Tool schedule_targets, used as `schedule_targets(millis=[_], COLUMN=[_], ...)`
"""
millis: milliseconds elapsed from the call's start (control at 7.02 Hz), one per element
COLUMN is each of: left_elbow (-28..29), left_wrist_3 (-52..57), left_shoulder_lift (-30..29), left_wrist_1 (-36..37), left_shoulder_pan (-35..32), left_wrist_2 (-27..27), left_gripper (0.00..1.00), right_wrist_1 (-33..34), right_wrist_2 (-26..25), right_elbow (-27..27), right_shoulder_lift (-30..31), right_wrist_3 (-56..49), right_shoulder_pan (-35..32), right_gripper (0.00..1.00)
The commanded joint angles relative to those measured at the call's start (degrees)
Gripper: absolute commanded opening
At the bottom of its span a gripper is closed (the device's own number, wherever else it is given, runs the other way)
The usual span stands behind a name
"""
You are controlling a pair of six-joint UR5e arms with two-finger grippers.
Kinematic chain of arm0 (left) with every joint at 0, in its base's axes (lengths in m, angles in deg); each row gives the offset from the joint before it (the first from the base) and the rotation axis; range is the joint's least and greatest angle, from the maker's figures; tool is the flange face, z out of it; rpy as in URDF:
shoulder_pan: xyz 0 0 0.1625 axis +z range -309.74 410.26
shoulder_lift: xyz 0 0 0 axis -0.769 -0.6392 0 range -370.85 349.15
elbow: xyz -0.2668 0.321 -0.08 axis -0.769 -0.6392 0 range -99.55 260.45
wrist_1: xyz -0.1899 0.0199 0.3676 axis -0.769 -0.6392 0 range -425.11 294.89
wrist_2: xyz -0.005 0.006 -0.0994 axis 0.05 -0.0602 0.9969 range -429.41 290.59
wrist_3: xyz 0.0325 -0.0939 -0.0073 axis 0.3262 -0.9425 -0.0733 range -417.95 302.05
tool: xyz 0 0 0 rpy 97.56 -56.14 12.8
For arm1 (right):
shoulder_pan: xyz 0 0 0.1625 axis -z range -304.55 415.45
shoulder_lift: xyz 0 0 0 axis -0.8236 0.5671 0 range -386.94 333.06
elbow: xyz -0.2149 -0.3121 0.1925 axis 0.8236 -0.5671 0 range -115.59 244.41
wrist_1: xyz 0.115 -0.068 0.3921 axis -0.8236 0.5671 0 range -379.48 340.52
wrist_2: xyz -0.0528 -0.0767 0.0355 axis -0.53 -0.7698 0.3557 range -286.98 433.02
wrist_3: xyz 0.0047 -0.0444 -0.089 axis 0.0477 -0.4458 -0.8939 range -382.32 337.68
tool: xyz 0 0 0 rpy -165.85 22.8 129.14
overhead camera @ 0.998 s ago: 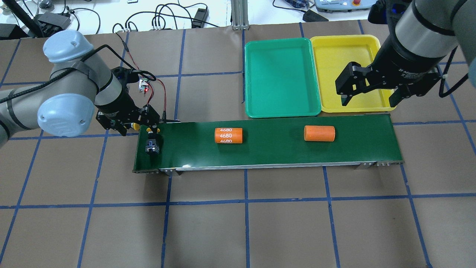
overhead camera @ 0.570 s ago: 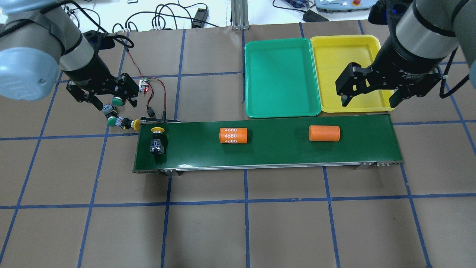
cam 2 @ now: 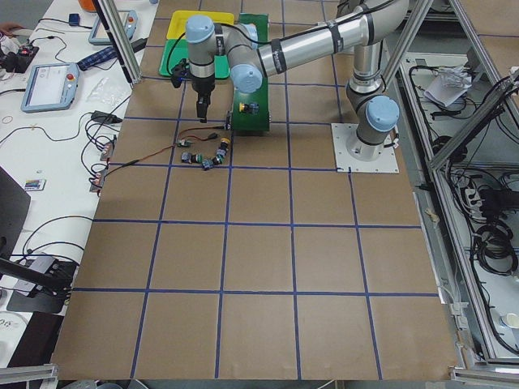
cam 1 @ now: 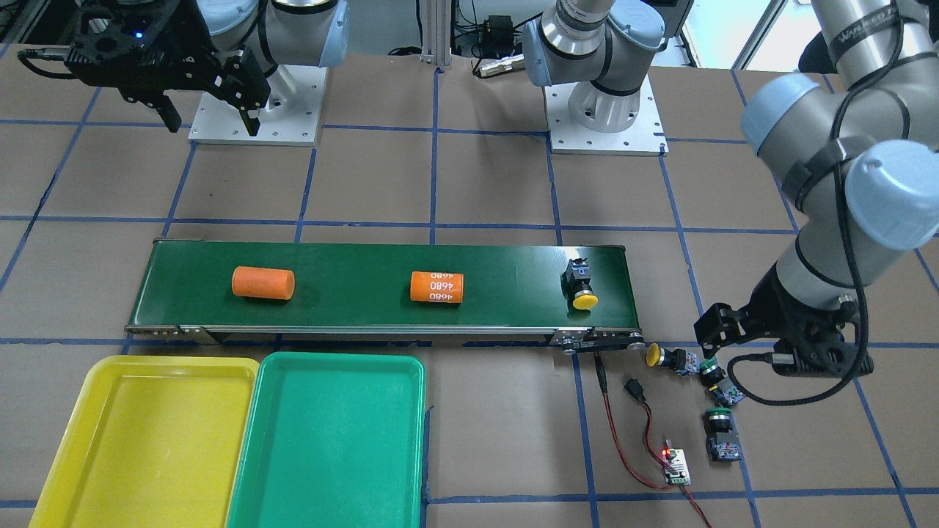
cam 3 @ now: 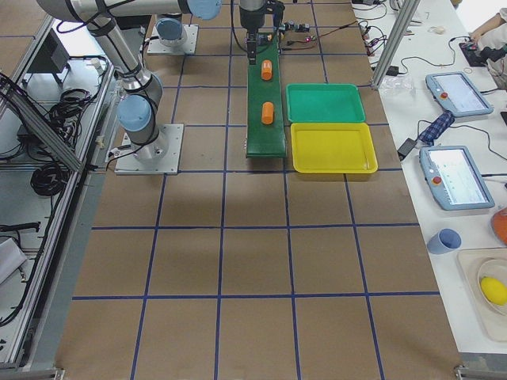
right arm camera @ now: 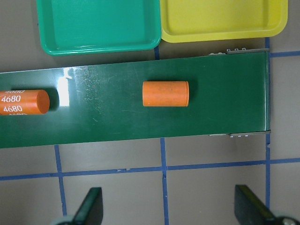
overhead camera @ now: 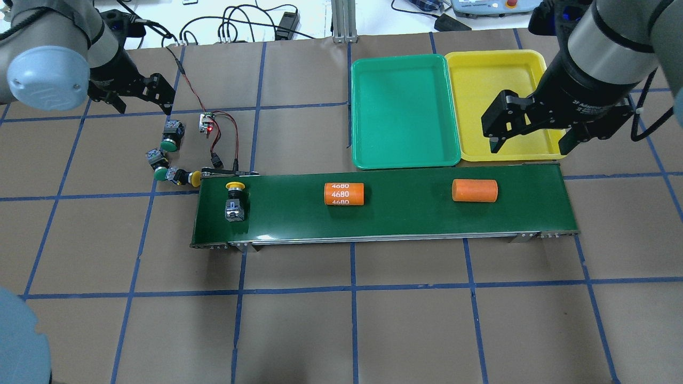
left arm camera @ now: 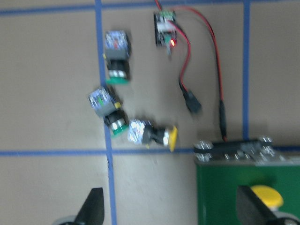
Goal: Sort buttons by color to trays
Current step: 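Grasp a green-capped push button in the cluster with the left gripper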
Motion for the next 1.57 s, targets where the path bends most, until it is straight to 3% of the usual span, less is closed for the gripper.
schedule_targets(millis=[0,143,570,713,855,998,1425], left_elbow=[0.03,0.03,0.03,0.12,0.12,0.12,2.22], left_wrist_3=[4.65,5.99,6.62,6.62,6.1,6.18,6.18], left_shoulder_lift=[-7.42,-11.02,-16.67,-17.03,-17.38,-17.38,-15.02], left_wrist_1=[9.22,13.35,16.81,16.82,16.82,16.73,11.66], left_shoulder_pan=[2.63,2.9,2.99,2.99,2.91,2.91,1.68], left_wrist_2=[0.92,0.93,1.1,1.11,1.02,0.93,0.75], left_gripper=[1.0,1.0,1.0,0.93,0.22,0.0,0.0], right_wrist_1=[-0.1,-0.1,-0.1,-0.1,-0.1,-0.19,-0.54], right_wrist_2=[0.09,0.0,0.0,0.0,0.0,0.0,0.0], right_elbow=[0.0,0.0,0.0,0.0,0.0,0.0,0.0], right_shoulder_lift=[-0.03,0.05,0.05,0.05,0.05,0.05,0.05], right_wrist_3=[0.08,-0.01,-0.09,-0.09,-0.09,-0.18,-0.36], right_shoulder_pan=[0.04,0.04,0.04,0.04,0.04,0.04,0.04], right_gripper=[1.0,1.0,1.0,1.0,1.0,1.0,1.0])
